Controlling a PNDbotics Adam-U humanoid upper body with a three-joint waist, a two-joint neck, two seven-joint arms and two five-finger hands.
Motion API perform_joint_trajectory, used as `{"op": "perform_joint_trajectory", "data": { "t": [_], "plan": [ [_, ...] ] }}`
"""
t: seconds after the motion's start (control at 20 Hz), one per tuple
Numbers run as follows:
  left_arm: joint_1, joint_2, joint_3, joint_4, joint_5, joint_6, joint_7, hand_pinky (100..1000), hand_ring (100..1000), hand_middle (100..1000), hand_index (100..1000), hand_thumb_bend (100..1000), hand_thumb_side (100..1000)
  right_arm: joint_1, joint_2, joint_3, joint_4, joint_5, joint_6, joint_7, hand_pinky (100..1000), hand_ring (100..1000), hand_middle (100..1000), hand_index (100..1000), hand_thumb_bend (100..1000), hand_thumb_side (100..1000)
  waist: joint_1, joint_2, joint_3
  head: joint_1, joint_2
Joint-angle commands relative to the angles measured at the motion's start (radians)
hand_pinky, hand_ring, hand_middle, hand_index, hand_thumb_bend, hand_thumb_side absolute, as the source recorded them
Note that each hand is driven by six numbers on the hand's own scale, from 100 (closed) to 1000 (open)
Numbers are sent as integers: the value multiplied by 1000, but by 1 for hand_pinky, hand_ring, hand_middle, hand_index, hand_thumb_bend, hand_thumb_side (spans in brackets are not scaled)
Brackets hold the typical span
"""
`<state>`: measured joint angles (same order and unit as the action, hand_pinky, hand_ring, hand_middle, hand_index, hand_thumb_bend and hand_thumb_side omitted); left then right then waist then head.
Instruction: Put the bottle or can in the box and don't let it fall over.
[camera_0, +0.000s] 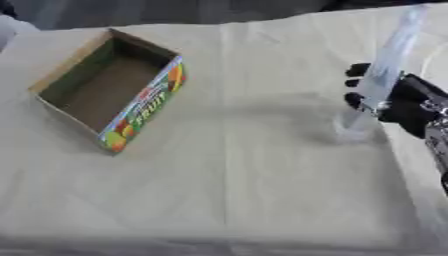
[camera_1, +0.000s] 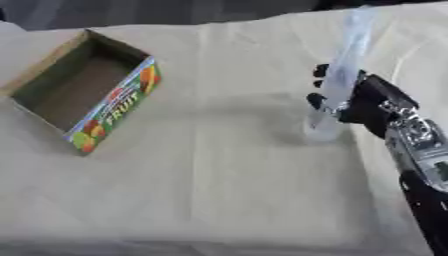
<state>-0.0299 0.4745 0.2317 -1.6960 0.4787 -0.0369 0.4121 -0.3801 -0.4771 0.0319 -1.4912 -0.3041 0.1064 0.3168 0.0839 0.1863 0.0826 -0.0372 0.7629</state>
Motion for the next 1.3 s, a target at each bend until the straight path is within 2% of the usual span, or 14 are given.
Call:
{"op": "perform_joint_trajectory", "data": {
  "t": [0.05, 0.2, 0.25, 0.35, 0.4, 0.45, 0.5, 0.75, 1.05, 1.3],
  "plan": [
    [-10, 20, 9, -21, 1, -2, -2, 819, 804, 744, 846, 729, 613, -20, -9, -3, -1, 4, -1, 2, 872, 866, 825, 824, 352, 100, -2, -8, 2, 2, -8],
    [-11, 19, 8, -22, 1, -2, -3, 819, 804, 744, 845, 727, 613, -23, -5, -3, 5, 3, 2, -5, 892, 843, 795, 800, 310, 100, -2, -8, 2, 3, -9],
    [-11, 19, 8, -22, 1, -1, -4, 819, 803, 743, 844, 726, 613, -24, -4, -3, 7, -1, 4, -8, 895, 824, 774, 784, 264, 100, -2, -8, 2, 3, -9],
    [-11, 19, 8, -22, 1, -1, -4, 819, 803, 743, 844, 726, 613, -25, -3, -3, 8, -7, 5, -11, 895, 824, 774, 784, 264, 100, -2, -8, 2, 3, -9],
    [-11, 18, 8, -22, 1, -1, -4, 818, 802, 742, 841, 722, 612, -26, -1, -3, 11, -10, 7, -17, 896, 744, 677, 704, 124, 100, -2, -8, 2, 3, -10],
    [-10, 18, 8, -22, 1, -1, -4, 818, 802, 741, 839, 721, 612, -28, 1, -4, 16, -15, 9, -27, 889, 687, 619, 651, 100, 100, -2, -8, 2, 3, -10],
    [-10, 18, 8, -23, 1, -1, -4, 818, 802, 741, 839, 721, 612, -30, 3, -4, 21, -19, 10, -41, 888, 681, 613, 644, 100, 100, -2, -8, 2, 3, -10],
    [-9, 16, 8, -24, 1, -1, -5, 818, 801, 733, 831, 714, 611, -42, 11, 1, 48, -42, 3, -111, 840, 507, 446, 445, 100, 100, -1, -9, 3, 2, -10],
    [-10, 16, 8, -25, 1, -1, -5, 818, 801, 732, 829, 713, 612, -53, 14, 7, 47, -71, -47, -137, 795, 367, 294, 299, 100, 100, -2, -7, 4, 5, -4],
    [-12, 19, 7, -27, -3, 0, -6, 819, 802, 737, 833, 713, 613, -75, 6, 17, 16, -63, -85, -140, 789, 352, 276, 281, 100, 100, -5, -10, 7, 10, 4]
  ]
}}
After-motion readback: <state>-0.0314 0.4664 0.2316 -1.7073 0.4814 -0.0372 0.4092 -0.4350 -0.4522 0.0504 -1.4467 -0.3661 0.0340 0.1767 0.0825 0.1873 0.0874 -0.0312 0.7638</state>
